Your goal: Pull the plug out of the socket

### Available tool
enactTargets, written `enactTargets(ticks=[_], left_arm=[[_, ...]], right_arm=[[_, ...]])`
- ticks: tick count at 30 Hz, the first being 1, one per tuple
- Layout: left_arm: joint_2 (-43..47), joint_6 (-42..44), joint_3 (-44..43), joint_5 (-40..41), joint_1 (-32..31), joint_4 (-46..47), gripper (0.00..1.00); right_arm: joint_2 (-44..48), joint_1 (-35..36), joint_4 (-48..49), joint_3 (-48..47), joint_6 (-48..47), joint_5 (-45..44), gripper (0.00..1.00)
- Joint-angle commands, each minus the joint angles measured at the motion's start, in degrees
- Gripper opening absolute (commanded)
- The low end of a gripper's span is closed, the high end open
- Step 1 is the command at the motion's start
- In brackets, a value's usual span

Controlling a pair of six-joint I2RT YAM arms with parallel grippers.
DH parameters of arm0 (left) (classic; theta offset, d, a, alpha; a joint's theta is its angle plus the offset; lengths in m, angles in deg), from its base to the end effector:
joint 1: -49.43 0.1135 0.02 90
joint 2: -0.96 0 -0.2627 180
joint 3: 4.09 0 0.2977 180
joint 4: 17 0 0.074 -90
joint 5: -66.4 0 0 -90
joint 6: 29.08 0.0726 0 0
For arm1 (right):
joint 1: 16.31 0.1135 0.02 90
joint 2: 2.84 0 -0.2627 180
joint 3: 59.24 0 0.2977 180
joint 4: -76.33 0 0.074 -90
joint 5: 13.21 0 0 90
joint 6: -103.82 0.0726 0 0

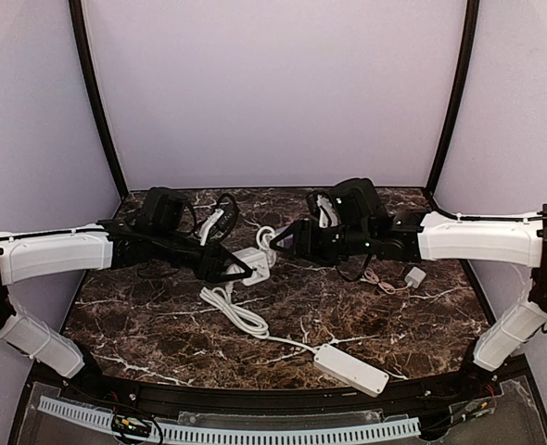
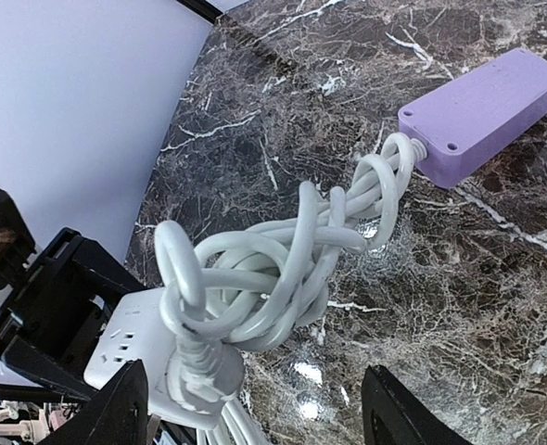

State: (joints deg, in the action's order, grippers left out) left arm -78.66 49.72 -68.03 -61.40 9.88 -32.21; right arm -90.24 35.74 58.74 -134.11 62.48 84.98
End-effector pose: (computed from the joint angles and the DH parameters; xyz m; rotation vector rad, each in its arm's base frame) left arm 0.2585 -0.2712 0.2240 0.9458 2.0133 -1.2061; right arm 0.2531 0.3414 0.2381 -0.1649 2.3255 1.1394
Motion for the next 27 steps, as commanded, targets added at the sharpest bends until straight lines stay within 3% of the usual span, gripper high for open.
enactTargets(ticks=[1,27], left_arm=[[1.23,1.87,-1.48,-1.56,-0.56,3.84,0.01],[1.12,3.61,-2.48,2.67,-0.97,-0.03,0.01]], right_arm=[[-2.14,0.89,0.67,-2.24,0.33,-1.2,0.67],[-10.24,3.7,-6.0,-9.88,0.37,-4.65,0.44]])
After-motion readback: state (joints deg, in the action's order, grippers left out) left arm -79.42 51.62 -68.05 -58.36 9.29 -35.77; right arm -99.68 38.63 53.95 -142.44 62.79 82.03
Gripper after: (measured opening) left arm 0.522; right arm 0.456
